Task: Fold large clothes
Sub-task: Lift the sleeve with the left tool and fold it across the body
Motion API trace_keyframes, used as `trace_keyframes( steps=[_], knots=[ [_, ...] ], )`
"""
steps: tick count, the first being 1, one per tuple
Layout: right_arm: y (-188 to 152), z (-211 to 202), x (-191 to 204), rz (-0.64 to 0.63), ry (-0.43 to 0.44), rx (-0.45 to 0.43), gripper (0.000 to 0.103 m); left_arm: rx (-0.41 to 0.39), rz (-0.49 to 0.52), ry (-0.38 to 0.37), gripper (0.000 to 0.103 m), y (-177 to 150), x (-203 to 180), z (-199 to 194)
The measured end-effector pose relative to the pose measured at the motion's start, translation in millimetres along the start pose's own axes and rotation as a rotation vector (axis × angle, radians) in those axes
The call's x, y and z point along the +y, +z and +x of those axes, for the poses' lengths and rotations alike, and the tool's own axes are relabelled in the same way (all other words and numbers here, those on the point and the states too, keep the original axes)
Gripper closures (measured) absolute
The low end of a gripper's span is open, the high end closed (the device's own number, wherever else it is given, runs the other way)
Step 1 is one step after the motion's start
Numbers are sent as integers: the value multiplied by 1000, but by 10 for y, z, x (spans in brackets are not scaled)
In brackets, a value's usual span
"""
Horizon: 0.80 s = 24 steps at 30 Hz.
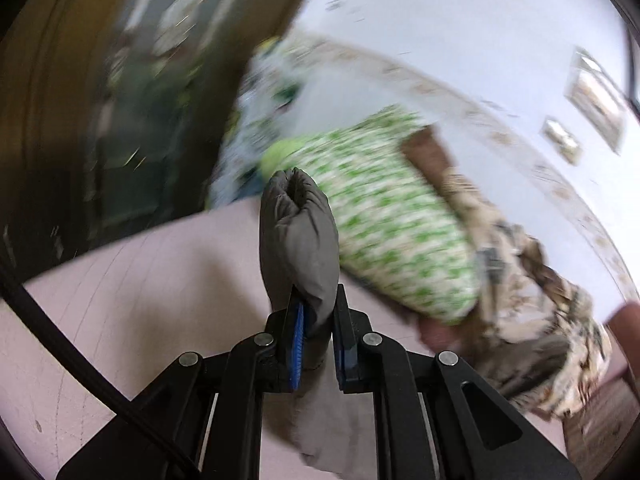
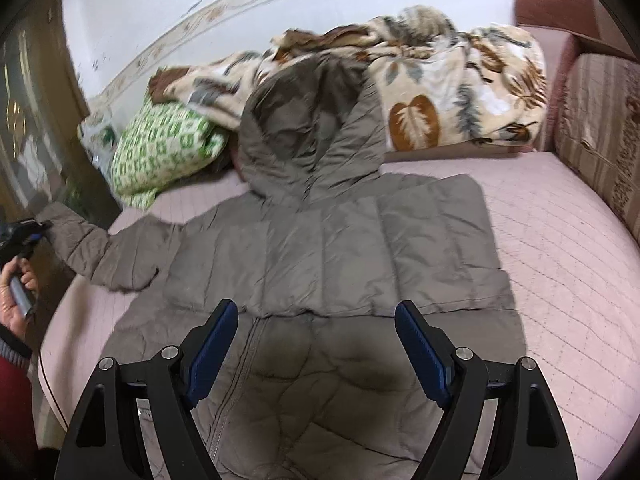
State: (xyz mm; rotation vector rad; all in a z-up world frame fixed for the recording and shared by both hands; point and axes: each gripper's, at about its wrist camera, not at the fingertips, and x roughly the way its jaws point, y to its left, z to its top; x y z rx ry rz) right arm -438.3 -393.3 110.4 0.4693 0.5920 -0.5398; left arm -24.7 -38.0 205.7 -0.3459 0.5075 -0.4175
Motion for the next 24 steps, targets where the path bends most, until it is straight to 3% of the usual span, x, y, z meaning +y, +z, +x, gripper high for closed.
trace_keyframes(
  steps=[5, 10, 17, 24],
  knots=[
    [32, -199, -241, 59, -19, -39, 18, -29, 119, -125, 91, 29, -957, -360],
    [69, -413, -452, 103, -22, -80, 18, -24, 244, -204, 91, -239, -1730, -607],
    [105, -691, -671, 125, -51, -143, 18, 54, 385, -315, 91, -970, -2703, -741],
    [78, -858, -929, 172, -71, -169, 18, 181, 492, -386, 91, -1819, -3299, -727]
  ],
)
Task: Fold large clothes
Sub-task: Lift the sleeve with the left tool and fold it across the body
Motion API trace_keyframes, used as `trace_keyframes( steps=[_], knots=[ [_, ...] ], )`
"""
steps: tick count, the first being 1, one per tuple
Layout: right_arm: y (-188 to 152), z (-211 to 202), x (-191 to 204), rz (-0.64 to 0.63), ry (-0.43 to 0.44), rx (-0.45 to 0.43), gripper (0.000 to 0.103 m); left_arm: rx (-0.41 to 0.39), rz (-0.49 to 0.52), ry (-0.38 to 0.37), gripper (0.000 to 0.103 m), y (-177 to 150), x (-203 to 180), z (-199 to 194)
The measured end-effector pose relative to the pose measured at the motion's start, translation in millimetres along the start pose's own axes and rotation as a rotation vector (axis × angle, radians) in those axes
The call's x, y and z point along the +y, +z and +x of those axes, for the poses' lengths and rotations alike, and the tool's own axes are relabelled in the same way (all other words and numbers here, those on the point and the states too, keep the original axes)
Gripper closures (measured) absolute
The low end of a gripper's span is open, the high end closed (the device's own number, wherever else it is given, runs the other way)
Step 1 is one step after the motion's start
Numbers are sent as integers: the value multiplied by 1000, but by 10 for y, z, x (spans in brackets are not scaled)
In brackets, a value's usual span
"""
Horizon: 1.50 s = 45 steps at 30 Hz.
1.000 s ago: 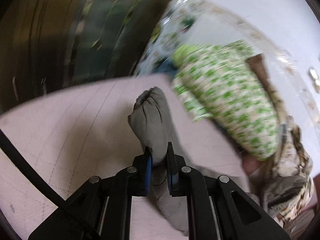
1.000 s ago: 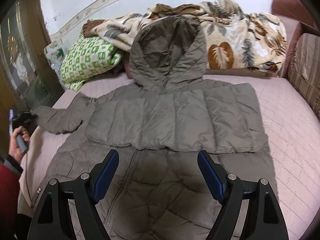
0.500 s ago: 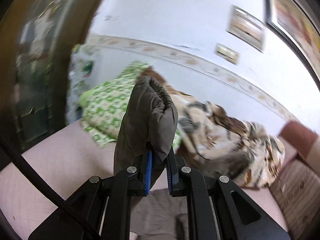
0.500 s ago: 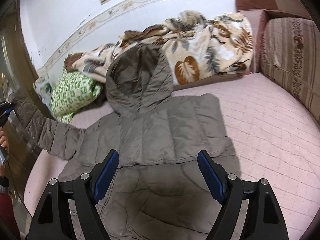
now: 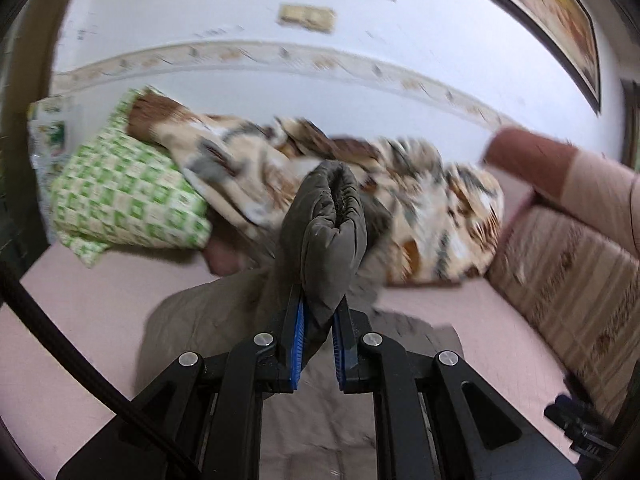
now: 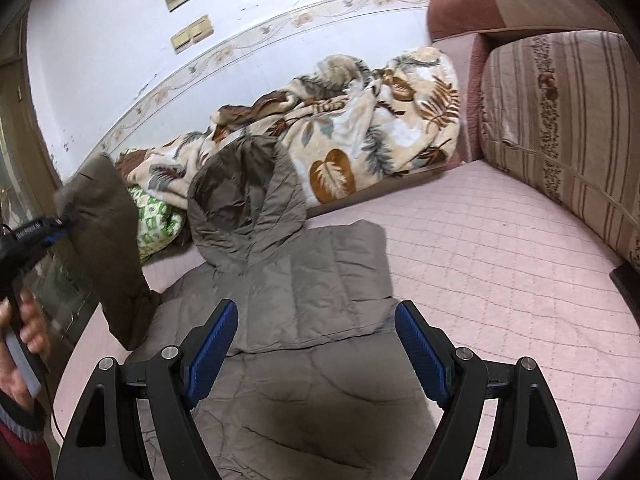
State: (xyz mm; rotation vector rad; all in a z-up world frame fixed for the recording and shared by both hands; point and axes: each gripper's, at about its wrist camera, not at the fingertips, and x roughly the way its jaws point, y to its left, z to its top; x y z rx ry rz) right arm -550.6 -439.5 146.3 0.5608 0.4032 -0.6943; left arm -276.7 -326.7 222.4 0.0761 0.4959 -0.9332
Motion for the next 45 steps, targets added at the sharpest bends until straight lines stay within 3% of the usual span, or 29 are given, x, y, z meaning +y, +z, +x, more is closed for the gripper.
trace_keyframes(
  steps=[6, 11, 17, 20, 21, 22, 24, 28, 31, 35, 39, 45],
  knots=[
    [45, -44, -156, 44, -13, -10, 18, 151, 96, -36, 91, -518, -593, 513],
    [60, -43, -207, 60, -27, -10, 18, 296, 185, -20, 90, -1078, -971, 976],
    [45, 9, -223, 73, -39, 3, 18, 390, 278, 23, 86, -1586, -1251, 1321],
    [41, 48, -232, 73, -49, 10, 18, 406, 288, -14, 61, -1623, -1295, 1297],
    [42, 58, -237, 78, -49, 9, 18, 407, 286, -35, 46, -1605, -1299, 1265],
    [45, 73, -242, 80, -55, 9, 18, 402, 284, -55, 40, -1583, -1305, 1218],
    [49, 109, -263, 89, -65, 14, 18, 373, 285, -75, 40, -1512, -1288, 1066],
    [43, 193, -312, 137, -47, 35, 18, 316, 247, -104, 40, -1278, -1038, 732],
    [30, 260, -270, 146, -16, 50, 18, 271, 212, -41, 36, -1072, -632, 524],
    [-38, 506, -156, 171, 81, 115, 18, 265, 140, 108, 36, -860, 137, 451],
    [-198, 978, -89, 285, 198, 239, 18, 272, 59, 215, 36, -771, 757, 461],
    [-397, 1497, 75, 351, 242, 348, 19, 290, 37, 295, 36, -753, 1235, 607]
  ],
)
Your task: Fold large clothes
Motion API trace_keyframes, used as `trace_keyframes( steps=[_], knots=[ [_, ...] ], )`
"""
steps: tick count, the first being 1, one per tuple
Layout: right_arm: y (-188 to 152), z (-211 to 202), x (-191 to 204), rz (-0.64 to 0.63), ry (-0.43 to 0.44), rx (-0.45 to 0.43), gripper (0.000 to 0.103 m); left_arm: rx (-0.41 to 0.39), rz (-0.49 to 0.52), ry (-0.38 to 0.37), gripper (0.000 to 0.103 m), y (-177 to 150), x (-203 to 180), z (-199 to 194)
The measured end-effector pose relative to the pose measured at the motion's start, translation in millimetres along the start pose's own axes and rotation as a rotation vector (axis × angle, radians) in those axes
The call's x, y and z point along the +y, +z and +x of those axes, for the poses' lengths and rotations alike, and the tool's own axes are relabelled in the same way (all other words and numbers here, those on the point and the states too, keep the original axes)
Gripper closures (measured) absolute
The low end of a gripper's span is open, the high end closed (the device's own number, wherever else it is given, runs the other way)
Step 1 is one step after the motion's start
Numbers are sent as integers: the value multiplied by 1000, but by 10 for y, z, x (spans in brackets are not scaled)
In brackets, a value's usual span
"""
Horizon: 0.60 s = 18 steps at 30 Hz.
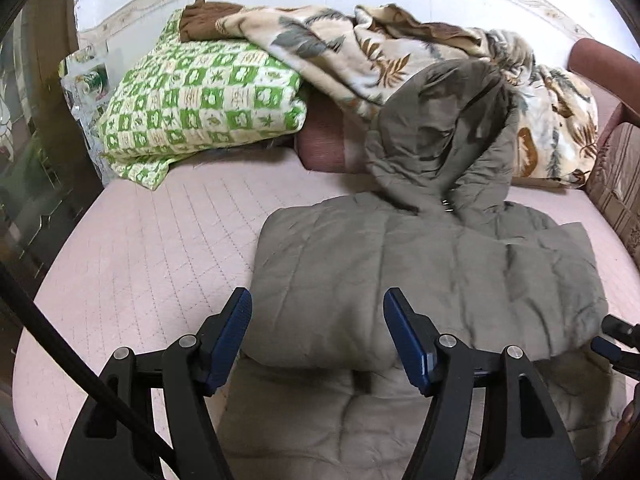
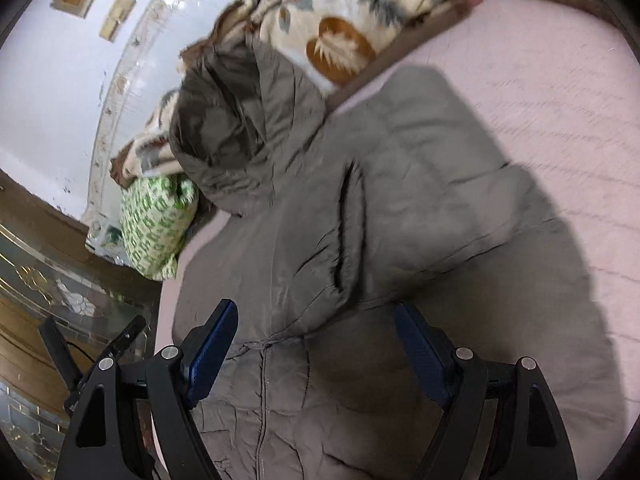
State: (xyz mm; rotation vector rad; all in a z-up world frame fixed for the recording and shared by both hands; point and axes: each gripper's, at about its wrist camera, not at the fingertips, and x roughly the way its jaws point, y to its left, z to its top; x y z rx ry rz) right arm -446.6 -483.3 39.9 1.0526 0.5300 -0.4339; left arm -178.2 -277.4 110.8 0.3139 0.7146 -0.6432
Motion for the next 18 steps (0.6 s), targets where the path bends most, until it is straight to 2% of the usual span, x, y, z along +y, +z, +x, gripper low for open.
trace_keyframes(
  steps=[1, 2, 3, 7, 8, 11, 15, 18],
  knots=[
    [-8, 77, 18, -7, -11, 8, 38, 0, 0, 6, 36, 5, 7, 43],
    [-9, 148, 37, -21, -30, 12, 78, 2, 2, 11, 36, 10, 7, 96],
    [2, 211, 50, -43, -63, 18, 81, 4, 4, 18, 35, 14, 5, 153],
    [99, 149, 6, -66, -211, -74, 81, 37, 14, 59, 36, -20, -47, 438],
    [127, 128, -20, -66, -238, -86, 81, 70, 26, 80, 36, -53, -80, 559],
    [178, 190, -121, -55, -269, -48, 79, 131, 61, 102, 35, -159, -163, 795],
    [207, 97, -69, -48, -290, -48, 67, 96, 56, 107, 35, -188, -160, 725],
    [193, -176, 92, -115, -346, -130, 56, 46, 17, 61, 35, -171, -114, 519]
  ],
)
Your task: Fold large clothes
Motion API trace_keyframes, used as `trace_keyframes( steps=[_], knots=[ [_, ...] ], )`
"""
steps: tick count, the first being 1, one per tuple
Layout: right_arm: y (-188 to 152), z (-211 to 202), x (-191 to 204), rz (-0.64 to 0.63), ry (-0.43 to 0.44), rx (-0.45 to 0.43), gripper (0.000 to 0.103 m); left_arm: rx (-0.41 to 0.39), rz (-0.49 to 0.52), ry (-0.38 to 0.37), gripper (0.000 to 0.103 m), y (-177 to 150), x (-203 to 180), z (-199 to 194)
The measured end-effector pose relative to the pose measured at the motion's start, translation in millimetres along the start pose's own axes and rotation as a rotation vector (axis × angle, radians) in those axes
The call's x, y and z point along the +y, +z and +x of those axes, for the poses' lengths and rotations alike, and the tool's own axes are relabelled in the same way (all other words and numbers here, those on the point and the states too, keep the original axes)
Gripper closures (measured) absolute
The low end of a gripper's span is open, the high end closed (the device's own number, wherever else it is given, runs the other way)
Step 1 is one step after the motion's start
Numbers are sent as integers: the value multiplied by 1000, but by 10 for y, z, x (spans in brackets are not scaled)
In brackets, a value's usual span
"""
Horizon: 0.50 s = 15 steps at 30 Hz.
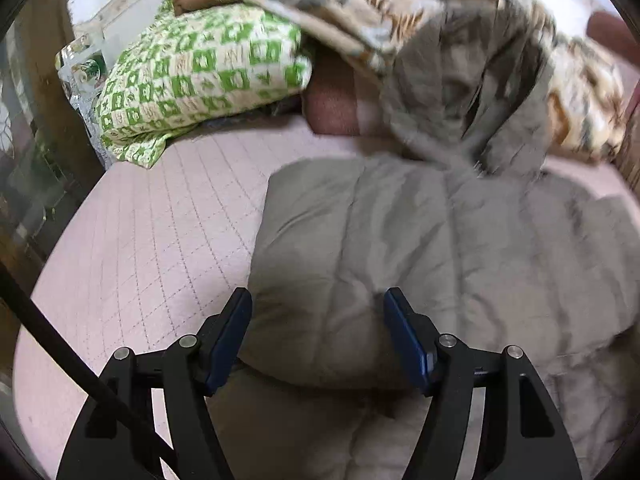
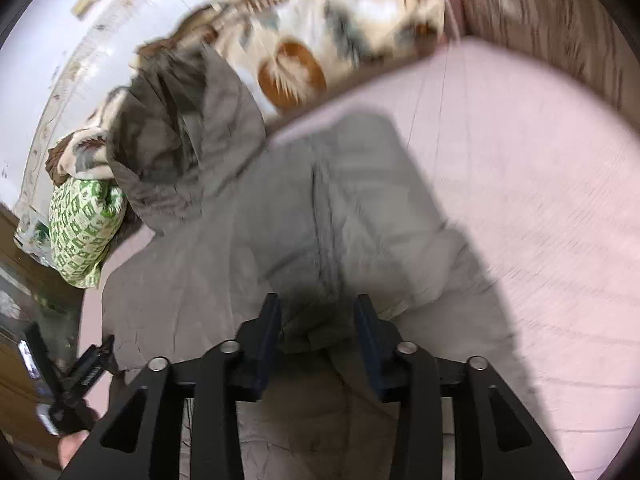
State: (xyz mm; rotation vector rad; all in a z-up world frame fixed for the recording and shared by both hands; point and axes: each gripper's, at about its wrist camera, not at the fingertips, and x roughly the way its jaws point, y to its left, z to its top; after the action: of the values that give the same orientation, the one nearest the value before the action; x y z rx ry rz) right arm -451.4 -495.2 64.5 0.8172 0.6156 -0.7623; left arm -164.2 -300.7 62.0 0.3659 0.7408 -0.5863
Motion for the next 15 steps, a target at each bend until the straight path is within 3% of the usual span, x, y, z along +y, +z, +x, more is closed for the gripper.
trace_keyframes(
  steps=[3, 5, 11, 13, 15],
  knots=[
    [25, -249, 104, -90, -55, -102, 42, -13, 38, 24, 34, -36, -64, -70],
    [29, -273, 174, -139, -39, -113, 38, 31, 60, 20, 33, -103, -122, 5],
    [-74, 41, 227, -175, 28, 60, 38, 91, 78, 48, 32, -249, -171, 21],
    [-135, 126, 232, -200, -9, 100, 38, 75, 45, 47, 33, -257, -109, -158],
    [-177, 22, 219, -184, 19, 97, 38, 44, 25, 10, 33, -307, -62, -422]
  ],
)
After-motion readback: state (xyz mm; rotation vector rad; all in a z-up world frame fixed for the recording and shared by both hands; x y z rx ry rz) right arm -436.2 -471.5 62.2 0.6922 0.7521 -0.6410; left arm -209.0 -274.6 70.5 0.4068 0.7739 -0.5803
